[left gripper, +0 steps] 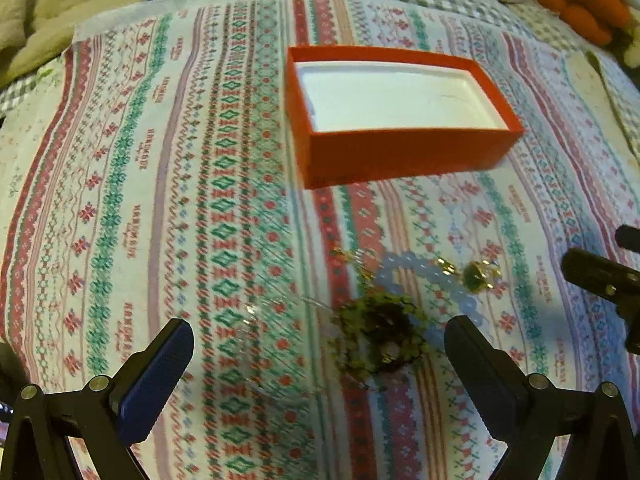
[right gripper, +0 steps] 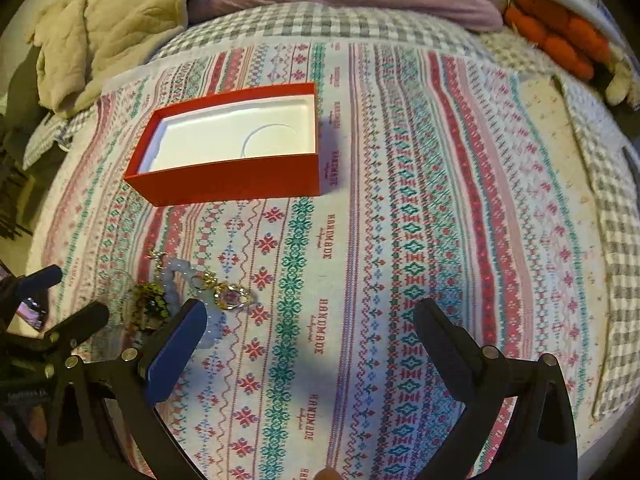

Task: Organize jewelry
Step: 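Move both tools toward the jewelry pile beside the red box, then grasp the clear beaded bracelet with the left tool while the right tool grasps a gold ring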

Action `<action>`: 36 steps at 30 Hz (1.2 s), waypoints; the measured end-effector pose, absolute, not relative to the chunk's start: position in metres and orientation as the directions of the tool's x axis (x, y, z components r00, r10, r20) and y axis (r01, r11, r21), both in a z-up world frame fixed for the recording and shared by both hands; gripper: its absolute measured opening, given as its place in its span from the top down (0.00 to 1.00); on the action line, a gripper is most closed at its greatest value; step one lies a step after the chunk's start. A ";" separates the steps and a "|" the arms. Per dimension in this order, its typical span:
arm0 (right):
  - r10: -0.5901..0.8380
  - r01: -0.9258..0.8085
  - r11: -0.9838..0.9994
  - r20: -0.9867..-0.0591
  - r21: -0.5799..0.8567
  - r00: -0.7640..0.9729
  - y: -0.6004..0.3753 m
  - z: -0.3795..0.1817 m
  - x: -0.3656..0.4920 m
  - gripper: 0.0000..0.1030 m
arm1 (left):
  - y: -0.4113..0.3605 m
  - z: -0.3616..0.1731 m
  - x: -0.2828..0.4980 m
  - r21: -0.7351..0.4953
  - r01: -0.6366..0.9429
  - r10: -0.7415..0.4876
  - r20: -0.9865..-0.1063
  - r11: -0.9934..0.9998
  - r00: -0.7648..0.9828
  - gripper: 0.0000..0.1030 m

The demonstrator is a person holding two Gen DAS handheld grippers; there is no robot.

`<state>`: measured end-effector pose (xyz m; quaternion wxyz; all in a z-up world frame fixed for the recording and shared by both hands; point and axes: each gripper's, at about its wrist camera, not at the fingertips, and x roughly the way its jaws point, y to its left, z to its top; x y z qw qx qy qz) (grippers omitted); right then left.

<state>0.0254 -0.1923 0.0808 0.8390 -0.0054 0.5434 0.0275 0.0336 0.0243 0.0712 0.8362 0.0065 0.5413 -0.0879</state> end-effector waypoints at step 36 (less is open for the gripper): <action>0.278 -0.136 0.957 -0.944 0.256 0.179 -0.161 0.026 0.056 0.44 | 0.062 0.018 0.046 -0.064 0.195 -0.113 -0.961 0.979 0.254 0.99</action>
